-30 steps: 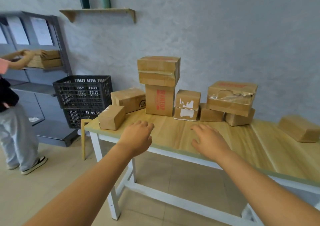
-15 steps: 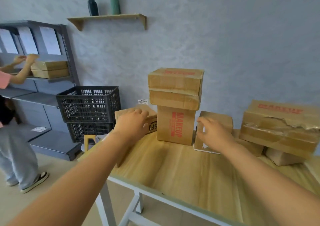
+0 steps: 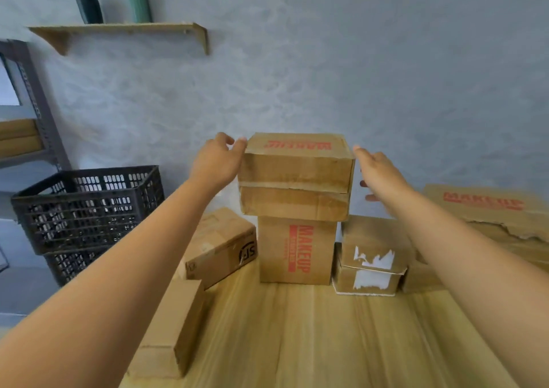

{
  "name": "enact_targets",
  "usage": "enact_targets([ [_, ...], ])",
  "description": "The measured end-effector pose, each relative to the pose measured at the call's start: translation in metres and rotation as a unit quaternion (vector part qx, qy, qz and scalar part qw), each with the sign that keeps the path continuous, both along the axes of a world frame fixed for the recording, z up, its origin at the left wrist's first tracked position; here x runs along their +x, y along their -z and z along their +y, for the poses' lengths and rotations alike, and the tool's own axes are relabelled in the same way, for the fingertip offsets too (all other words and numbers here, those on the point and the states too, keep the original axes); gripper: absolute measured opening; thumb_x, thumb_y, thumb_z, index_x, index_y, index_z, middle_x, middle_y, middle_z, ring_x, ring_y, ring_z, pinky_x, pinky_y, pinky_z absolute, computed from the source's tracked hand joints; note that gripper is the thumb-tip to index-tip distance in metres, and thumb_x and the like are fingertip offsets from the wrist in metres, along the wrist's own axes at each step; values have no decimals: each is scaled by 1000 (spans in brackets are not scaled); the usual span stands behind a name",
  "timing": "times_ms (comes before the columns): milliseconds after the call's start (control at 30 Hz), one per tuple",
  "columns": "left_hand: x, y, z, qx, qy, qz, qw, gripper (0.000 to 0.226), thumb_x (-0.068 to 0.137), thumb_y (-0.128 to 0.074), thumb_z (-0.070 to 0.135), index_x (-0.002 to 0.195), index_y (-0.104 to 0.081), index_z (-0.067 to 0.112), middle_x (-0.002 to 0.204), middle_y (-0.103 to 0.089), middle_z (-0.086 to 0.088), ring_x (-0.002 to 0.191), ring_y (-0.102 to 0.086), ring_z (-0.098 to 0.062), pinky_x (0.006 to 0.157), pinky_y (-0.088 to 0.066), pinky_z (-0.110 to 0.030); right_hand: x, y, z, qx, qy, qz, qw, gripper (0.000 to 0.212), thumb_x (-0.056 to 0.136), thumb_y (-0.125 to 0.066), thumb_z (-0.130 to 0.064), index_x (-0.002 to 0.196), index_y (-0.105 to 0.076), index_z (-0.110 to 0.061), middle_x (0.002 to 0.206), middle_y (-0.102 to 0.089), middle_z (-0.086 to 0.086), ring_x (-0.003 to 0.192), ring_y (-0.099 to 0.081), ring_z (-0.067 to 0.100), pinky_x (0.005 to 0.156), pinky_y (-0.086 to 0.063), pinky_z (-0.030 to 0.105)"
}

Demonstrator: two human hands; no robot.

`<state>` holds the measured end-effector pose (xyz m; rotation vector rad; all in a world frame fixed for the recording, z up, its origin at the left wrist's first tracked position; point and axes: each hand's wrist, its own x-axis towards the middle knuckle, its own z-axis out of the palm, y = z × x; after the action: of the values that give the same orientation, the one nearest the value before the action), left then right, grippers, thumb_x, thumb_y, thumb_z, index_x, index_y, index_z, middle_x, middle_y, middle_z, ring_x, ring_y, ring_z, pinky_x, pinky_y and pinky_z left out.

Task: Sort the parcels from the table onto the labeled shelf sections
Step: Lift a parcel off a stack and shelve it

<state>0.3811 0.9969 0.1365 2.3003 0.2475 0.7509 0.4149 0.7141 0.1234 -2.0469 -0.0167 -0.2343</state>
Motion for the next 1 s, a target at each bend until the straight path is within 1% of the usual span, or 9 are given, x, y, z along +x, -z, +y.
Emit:
enact_targets([
  [100, 33, -13, -2, -122, 52, 59, 989, 58, 92, -50, 52, 135, -47, 13, 134, -54, -10, 114, -53, -28, 82, -39, -36, 11, -17, 13, 28, -1, 43, 999, 66, 89, -37, -70, 132, -45, -21, 126, -52, 1, 109, -56, 27, 92, -51, 50],
  [200, 49, -14, 0, -169, 102, 170, 965, 58, 86, -57, 50, 131, -48, 16, 127, -55, -8, 109, -53, -28, 82, -43, -42, 19, -18, 24, 52, -20, 98, 994, 43, 89, -52, -61, 111, -57, -24, 114, -60, 2, 101, -59, 26, 93, -51, 53],
  [300, 56, -10, 4, -180, 139, 216, 950, 54, 86, -55, 52, 127, -52, 17, 108, -59, -5, 94, -60, -27, 75, -50, -43, 20, -13, 27, 101, -40, 126, 986, 26, 90, -57, -53, 97, -60, -29, 104, -63, 2, 95, -63, 28, 78, -55, 47],
  [400, 58, -12, 5, -198, 181, 195, 944, 43, 88, -58, 45, 119, -58, 14, 87, -62, -2, 72, -62, -19, 63, -52, -34, 16, -12, 24, 120, -41, 119, 985, 23, 91, -59, -49, 98, -62, -28, 104, -65, 4, 94, -64, 27, 72, -55, 42],
  [600, 48, -24, 0, -208, 214, 134, 945, 44, 90, -60, 43, 124, -52, 16, 111, -62, -3, 97, -62, -21, 69, -50, -34, -2, -17, 19, 143, -17, 65, 988, 34, 94, -58, -46, 116, -58, -21, 108, -66, 4, 99, -65, 25, 86, -55, 47],
  [667, 41, -26, -4, -223, 224, 105, 943, 47, 91, -61, 41, 129, -48, 17, 113, -61, -1, 98, -61, -19, 71, -50, -34, -10, -19, 18, 153, -9, 39, 987, 41, 93, -58, -46, 125, -52, -20, 115, -63, 3, 103, -63, 24, 87, -55, 47],
  [767, 28, -25, -11, -228, 235, 63, 943, 44, 91, -60, 34, 129, -45, 19, 116, -61, -1, 98, -63, -20, 79, -52, -36, -25, -19, 13, 177, -10, -2, 984, 36, 93, -61, -41, 124, -51, -24, 116, -63, -1, 101, -64, 20, 86, -55, 48],
  [867, 7, -28, -19, -255, 242, 16, 936, 45, 90, -61, 27, 130, -42, 22, 105, -60, 8, 89, -62, -13, 68, -48, -30, -38, -21, 7, 199, -6, -56, 978, 29, 94, -60, -36, 121, -50, -32, 112, -63, -7, 96, -64, 13, 81, -56, 43],
  [1000, -28, -30, -37, -249, 240, -16, 938, 46, 91, -60, 30, 133, -42, 24, 100, -56, 14, 88, -60, -8, 64, -45, -25, -61, -24, -6, 249, -6, -104, 963, 22, 95, -57, -36, 116, -53, -35, 107, -66, -9, 85, -65, 6, 63, -51, 30],
])
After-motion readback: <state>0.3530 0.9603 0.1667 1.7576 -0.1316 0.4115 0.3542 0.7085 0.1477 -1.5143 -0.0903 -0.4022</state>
